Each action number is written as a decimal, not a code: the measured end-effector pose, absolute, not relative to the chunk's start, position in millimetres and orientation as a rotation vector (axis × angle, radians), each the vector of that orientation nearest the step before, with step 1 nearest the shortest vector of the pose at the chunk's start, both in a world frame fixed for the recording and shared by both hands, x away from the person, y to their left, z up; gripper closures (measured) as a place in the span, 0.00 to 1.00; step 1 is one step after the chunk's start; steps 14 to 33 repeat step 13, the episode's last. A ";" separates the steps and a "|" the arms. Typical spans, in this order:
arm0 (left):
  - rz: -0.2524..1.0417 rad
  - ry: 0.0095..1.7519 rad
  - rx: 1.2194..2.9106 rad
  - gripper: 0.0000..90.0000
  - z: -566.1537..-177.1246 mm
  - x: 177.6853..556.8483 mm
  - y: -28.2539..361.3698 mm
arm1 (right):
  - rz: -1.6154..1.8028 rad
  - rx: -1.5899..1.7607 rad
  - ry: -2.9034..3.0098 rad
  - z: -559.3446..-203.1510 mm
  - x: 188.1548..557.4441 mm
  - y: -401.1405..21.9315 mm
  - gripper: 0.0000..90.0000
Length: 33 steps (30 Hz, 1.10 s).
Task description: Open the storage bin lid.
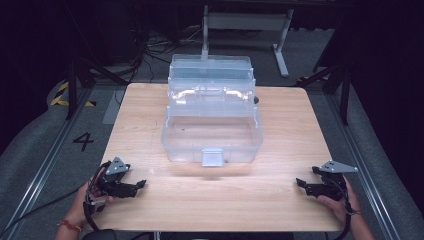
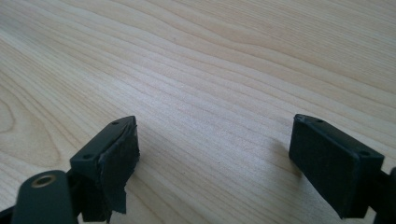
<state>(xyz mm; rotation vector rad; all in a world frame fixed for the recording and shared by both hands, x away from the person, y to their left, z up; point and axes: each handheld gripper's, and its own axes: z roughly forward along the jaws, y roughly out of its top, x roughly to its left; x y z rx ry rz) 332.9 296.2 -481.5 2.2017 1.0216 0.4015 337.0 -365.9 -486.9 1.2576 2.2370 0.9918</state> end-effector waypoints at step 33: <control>0.405 1.027 2.200 0.16 -481.6 332.9 296.1 | 0.992 1.260 2.237 -486.9 337.2 -366.0 0.18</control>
